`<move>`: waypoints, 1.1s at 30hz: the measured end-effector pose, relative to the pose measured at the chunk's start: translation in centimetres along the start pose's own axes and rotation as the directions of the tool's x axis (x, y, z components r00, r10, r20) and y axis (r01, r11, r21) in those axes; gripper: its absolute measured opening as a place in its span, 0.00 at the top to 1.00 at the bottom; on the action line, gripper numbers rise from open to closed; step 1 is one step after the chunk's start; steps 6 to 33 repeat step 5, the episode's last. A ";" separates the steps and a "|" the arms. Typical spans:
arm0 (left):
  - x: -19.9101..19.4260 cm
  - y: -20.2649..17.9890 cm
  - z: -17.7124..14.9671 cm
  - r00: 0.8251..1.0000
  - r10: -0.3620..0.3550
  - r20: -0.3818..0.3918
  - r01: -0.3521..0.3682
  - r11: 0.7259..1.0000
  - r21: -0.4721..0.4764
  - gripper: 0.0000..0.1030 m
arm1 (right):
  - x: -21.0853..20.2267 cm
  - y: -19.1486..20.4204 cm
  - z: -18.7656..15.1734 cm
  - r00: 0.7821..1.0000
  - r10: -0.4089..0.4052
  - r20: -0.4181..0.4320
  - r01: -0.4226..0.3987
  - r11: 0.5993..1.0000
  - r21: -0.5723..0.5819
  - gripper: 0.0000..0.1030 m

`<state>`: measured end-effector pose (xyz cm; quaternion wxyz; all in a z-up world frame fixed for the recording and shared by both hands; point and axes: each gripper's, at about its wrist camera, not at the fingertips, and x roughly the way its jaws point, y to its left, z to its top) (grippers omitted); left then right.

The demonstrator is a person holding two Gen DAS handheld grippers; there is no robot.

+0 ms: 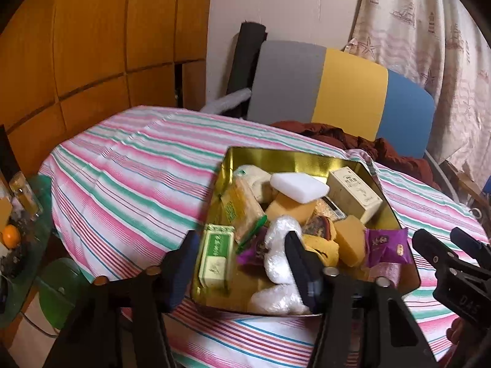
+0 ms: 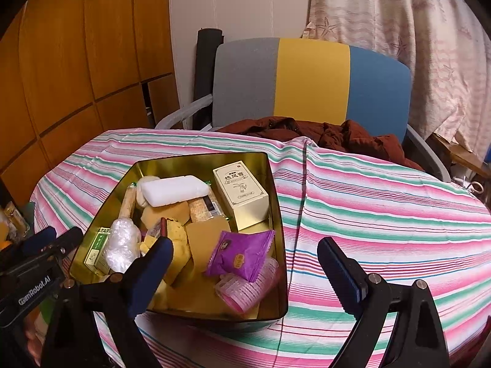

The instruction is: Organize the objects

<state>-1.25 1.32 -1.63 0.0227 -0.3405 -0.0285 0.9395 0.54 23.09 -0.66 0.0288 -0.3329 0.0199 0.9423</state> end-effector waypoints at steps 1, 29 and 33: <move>-0.1 0.0 0.0 1.000 0.009 0.014 -0.009 1.000 0.007 0.51 | 0.0 0.1 0.0 1.000 0.003 -0.002 -0.003 1.000 -0.003 0.07; -0.4 -0.1 0.0 1.000 0.005 0.029 -0.006 1.000 0.020 0.51 | 0.1 0.2 -0.1 1.000 0.007 -0.003 -0.007 1.000 -0.007 0.07; -0.4 -0.1 0.0 1.000 0.005 0.029 -0.006 1.000 0.020 0.51 | 0.1 0.2 -0.1 1.000 0.007 -0.003 -0.007 1.000 -0.007 0.07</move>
